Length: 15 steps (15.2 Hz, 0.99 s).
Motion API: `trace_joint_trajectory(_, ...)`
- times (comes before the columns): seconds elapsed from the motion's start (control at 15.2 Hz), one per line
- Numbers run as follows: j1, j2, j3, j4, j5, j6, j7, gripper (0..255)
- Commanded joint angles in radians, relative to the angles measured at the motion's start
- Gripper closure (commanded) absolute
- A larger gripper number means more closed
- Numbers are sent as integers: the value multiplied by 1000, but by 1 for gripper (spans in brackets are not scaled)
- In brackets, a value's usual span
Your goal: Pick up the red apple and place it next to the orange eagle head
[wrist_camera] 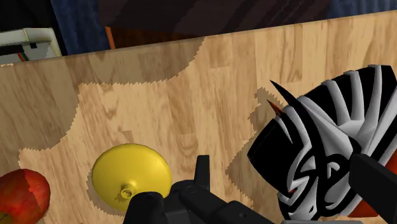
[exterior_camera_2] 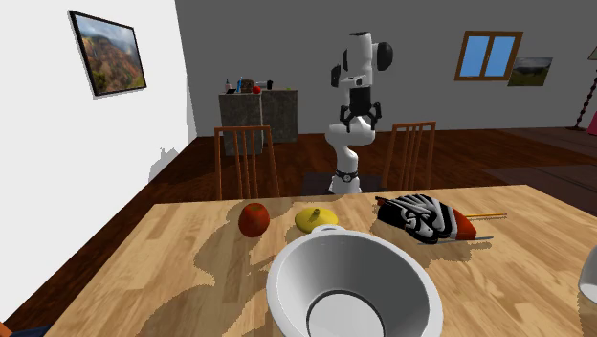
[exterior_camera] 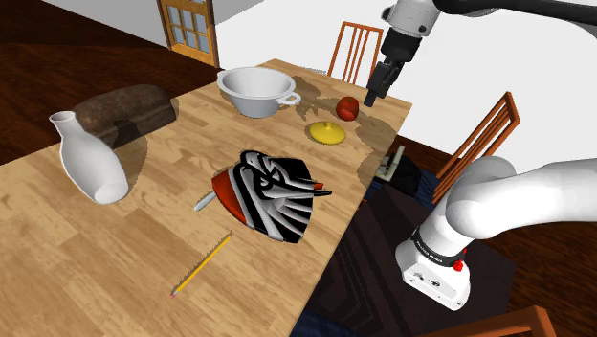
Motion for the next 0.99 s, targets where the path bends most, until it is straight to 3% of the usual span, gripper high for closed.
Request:
trace_joint_trajectory(0.0,0,0,0,0,0,0,0,0)
trace_joint_trajectory(0.53,-24,174,-146,25,-116,129,-229,0)
trace_joint_trajectory(0.92,-27,350,-250,101,-164,226,-394,0)
